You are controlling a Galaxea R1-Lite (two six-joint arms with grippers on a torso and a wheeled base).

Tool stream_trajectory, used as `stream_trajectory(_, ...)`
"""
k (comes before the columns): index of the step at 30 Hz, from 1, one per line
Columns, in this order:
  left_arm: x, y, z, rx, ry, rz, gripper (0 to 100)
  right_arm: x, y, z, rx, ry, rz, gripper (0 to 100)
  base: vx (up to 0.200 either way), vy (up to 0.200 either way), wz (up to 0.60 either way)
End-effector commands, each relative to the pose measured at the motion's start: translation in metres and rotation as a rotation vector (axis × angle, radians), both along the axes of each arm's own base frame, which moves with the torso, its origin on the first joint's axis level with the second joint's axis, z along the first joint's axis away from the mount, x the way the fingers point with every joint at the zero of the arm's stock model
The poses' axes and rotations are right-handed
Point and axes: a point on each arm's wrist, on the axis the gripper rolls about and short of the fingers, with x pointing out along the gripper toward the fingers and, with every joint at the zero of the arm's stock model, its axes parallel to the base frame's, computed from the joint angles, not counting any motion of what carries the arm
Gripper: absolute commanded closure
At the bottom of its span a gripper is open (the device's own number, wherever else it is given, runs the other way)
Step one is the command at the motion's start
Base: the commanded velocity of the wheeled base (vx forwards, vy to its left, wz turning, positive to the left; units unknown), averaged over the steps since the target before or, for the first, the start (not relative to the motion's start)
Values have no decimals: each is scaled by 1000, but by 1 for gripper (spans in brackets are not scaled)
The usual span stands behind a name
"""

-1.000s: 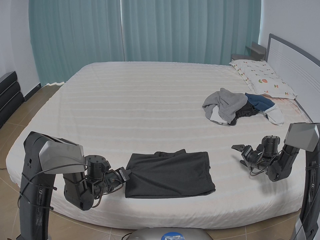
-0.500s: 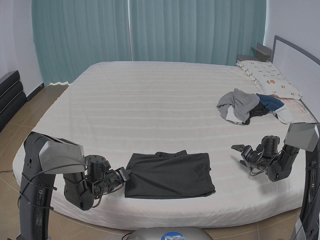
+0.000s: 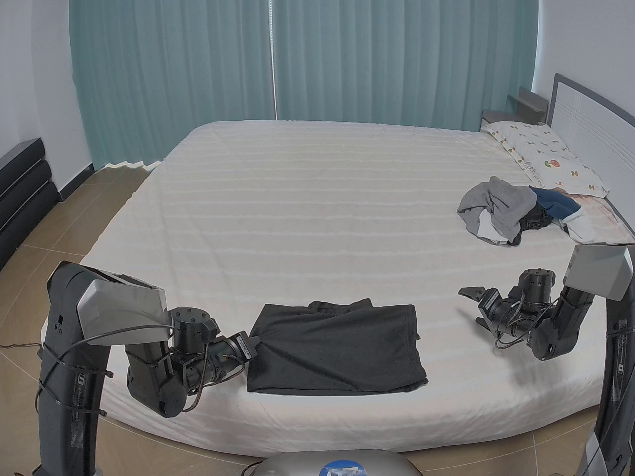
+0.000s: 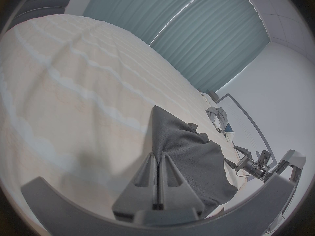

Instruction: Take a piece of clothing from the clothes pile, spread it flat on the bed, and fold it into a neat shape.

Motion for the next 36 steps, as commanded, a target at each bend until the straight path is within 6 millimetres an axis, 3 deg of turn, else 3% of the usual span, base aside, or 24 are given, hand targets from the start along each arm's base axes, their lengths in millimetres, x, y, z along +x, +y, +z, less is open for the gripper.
stream_trajectory(1,0,0,0,0,1,0,100,0,0,0,0,0,0,0,0,200,0)
stream_trajectory(9,-2,1,-1,3,9,2,100,0,1,0,0,0,2,0,0,200,0)
stream_trajectory(31,-7,1,0,7,22,-1,100,-7,15,-1,-1,3,42,0,0,0,0)
stream_trajectory(32,-7,1,-1,8,23,-1,0,-7,15,-1,-1,3,42,0,0,0,0)
stream_trajectory(36,-9,2,-1,10,27,-2,0,-7,15,-1,-1,3,42,0,0,0,0)
